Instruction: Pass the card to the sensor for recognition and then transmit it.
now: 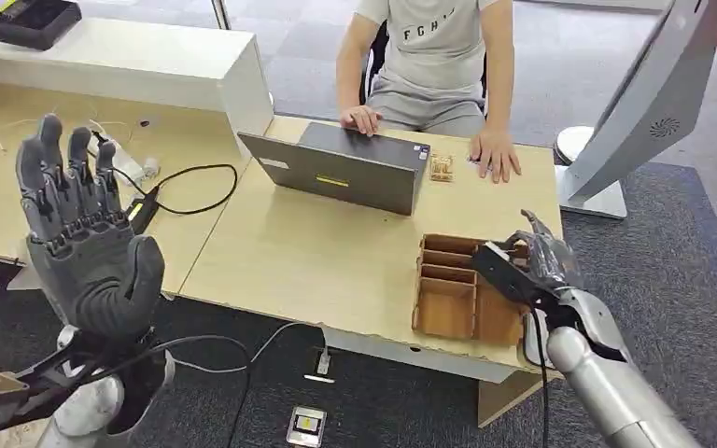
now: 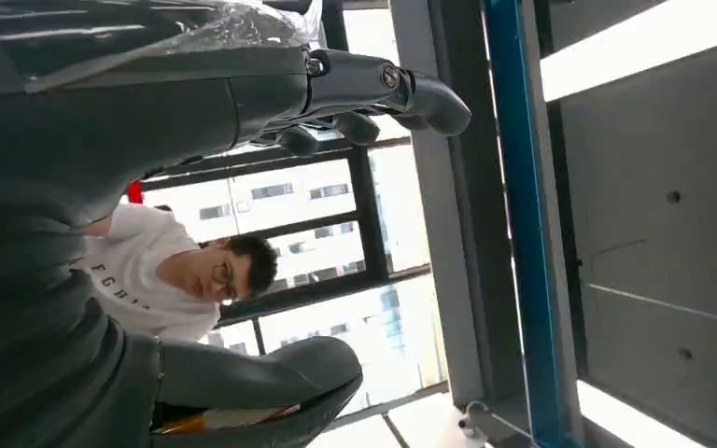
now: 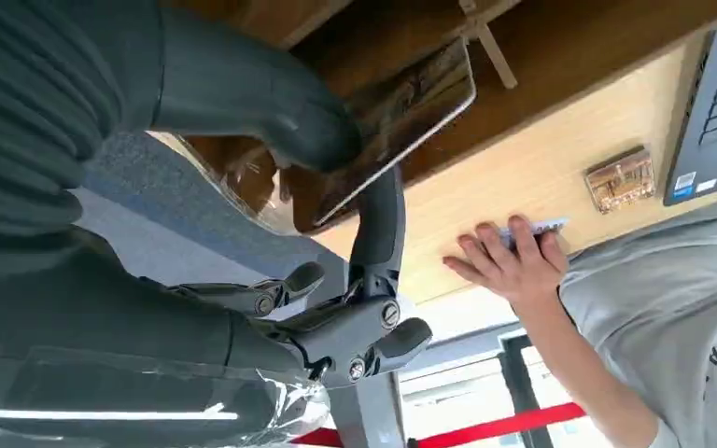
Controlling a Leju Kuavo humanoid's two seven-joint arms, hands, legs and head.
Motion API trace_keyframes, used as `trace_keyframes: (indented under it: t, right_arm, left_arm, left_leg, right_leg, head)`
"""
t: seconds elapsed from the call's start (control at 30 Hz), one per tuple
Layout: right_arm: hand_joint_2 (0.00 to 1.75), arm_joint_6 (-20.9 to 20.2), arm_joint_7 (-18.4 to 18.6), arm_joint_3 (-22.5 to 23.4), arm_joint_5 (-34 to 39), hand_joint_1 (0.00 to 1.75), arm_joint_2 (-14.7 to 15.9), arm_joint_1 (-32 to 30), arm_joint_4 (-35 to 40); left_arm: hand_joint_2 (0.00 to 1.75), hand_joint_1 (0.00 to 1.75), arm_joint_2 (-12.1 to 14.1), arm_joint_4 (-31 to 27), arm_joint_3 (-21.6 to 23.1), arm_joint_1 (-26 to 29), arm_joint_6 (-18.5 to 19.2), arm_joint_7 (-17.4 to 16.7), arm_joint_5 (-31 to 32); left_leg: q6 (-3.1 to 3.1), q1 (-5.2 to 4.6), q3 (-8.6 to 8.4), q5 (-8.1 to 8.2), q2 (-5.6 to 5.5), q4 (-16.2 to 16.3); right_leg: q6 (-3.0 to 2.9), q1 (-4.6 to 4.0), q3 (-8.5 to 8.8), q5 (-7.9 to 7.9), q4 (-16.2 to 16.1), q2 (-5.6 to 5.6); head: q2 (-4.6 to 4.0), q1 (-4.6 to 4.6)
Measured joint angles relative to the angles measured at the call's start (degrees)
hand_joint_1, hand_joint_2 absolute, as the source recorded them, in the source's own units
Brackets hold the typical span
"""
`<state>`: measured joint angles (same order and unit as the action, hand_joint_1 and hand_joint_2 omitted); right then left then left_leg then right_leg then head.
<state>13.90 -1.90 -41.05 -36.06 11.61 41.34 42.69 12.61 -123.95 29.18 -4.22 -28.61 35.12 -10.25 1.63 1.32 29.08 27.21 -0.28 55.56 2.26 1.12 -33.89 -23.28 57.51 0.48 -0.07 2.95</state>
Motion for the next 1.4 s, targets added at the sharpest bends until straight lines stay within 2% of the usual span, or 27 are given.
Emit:
trace_keyframes:
  t: [0.5, 0.97, 1.07, 1.17, 1.4]
  right_arm:
    - [1.75, 0.35, -0.11, 0.17, 0.04, 1.75, -0.11, -0.04, -0.68]
    - [1.75, 4.87, -0.18, 0.26, 0.31, 1.75, -0.74, -0.14, -1.7]
    - [1.75, 7.83, 1.64, 1.29, 1.05, 1.75, -0.06, -0.13, 0.46]
    - [1.75, 8.96, 3.5, 2.45, 0.54, 1.75, 1.23, -0.24, 3.57]
    - [1.75, 11.85, 7.3, 6.34, -3.52, 1.75, 4.48, -1.9, 16.1]
  left_arm:
    - [1.75, 0.0, -0.22, 0.02, -0.41, -0.01, 0.02, 0.0, 0.02]
    - [1.75, 0.0, -0.22, 0.02, -0.35, 0.1, -0.7, 0.28, 0.24]
    - [1.75, 0.0, -0.22, 0.04, -0.28, 0.08, -0.7, 0.35, 0.22]
    - [1.75, 0.0, -0.24, 0.09, -0.22, 0.03, -0.52, 0.35, 0.09]
    - [1.75, 0.0, -0.26, 0.57, 0.0, -0.45, -0.13, 0.37, -0.55]
  left_leg:
    - [0.0, 0.0, -0.02, 0.0, 0.01, 0.0]
    - [0.0, 0.0, -0.02, 0.0, 0.01, 0.01]
    - [0.0, -0.01, -0.03, 0.0, 0.01, 0.02]
    - [0.0, -0.01, -0.03, 0.0, 0.01, 0.03]
    - [0.0, -0.01, -0.04, 0.0, 0.02, 0.04]
  right_leg:
    - [0.0, 0.0, 0.01, 0.0, 0.0, 0.01]
    - [0.0, 0.0, 0.0, 0.0, 0.0, 0.0]
    - [0.01, 0.0, 0.0, 0.01, 0.0, 0.01]
    - [0.01, 0.0, 0.0, 0.01, -0.01, 0.01]
    - [0.01, 0.01, 0.01, 0.01, -0.01, 0.02]
  head:
    - [0.0, 0.0]
    - [0.0, 0.0]
    - [0.0, 0.0]
    - [0.0, 0.0]
    - [0.0, 0.0]
